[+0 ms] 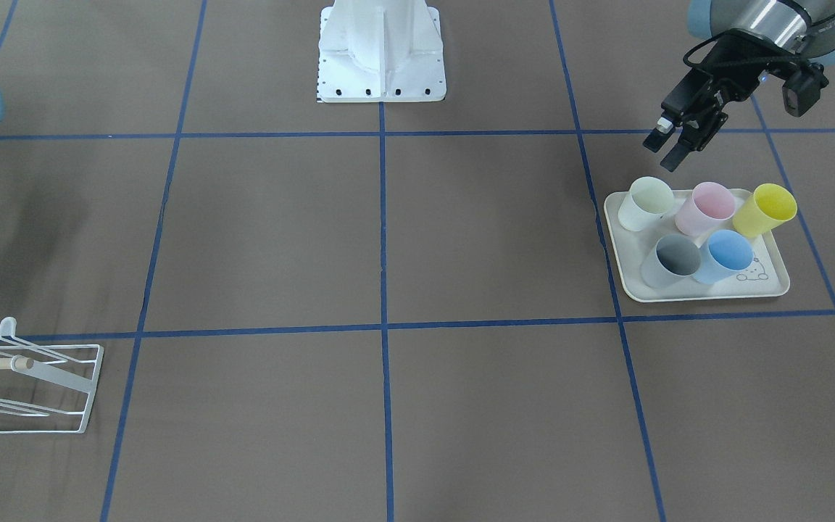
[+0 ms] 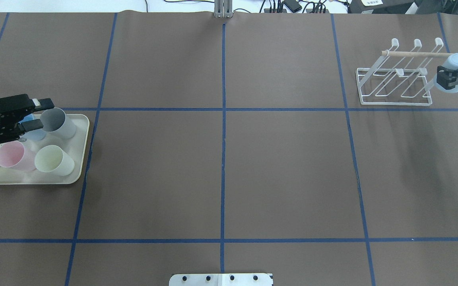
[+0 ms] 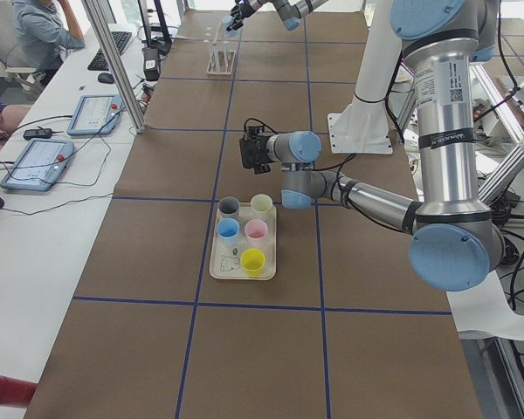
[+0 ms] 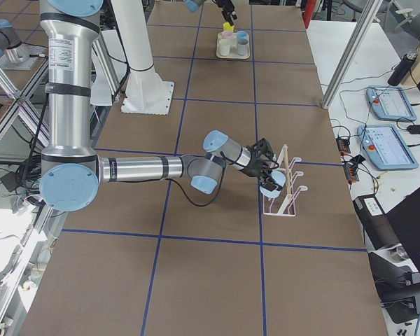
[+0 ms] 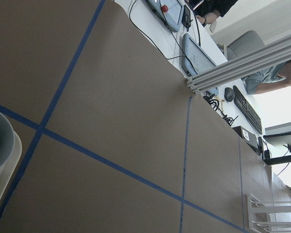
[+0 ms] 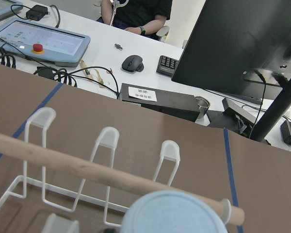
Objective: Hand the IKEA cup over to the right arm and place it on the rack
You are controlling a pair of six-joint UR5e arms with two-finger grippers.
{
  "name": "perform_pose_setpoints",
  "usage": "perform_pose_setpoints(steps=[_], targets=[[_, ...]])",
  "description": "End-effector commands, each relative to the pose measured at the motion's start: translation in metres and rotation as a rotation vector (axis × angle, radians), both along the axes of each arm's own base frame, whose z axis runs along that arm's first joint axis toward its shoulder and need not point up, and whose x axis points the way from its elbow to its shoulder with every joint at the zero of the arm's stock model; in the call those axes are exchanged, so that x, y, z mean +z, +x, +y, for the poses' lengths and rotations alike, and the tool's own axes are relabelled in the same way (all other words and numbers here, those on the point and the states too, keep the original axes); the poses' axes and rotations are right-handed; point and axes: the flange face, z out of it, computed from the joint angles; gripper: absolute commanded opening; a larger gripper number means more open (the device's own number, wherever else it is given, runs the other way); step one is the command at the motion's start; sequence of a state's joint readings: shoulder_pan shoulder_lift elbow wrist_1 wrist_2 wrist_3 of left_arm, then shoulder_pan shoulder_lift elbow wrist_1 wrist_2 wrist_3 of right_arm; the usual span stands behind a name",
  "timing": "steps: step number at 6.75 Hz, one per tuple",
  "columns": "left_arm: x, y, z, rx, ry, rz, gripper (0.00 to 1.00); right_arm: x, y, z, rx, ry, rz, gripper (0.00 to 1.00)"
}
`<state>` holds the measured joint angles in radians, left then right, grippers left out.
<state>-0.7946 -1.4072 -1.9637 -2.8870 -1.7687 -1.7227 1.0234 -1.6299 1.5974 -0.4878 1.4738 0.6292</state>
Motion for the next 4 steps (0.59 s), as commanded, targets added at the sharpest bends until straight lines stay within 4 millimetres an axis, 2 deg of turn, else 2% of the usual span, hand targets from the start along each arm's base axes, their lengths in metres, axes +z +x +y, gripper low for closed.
perform_pose_setpoints(steps=[1,3,4], targets=[[-0.0009,0.0004,-0.0004,0.0,0.002,0.002,1.0,0.0006,0.001,-0.0001,0.003,0.0,0.002,0.0],[-0.0016,0.0007,-0.0007,0.0,0.003,0.003,1.0,0.0044,0.0058,0.0017,0.011,-0.006,0.007,0.01],[-0.0016,0.0007,-0.0007,0.0,0.003,0.003,1.0,0.0045,0.006,0.0016,0.012,-0.006,0.007,0.06]])
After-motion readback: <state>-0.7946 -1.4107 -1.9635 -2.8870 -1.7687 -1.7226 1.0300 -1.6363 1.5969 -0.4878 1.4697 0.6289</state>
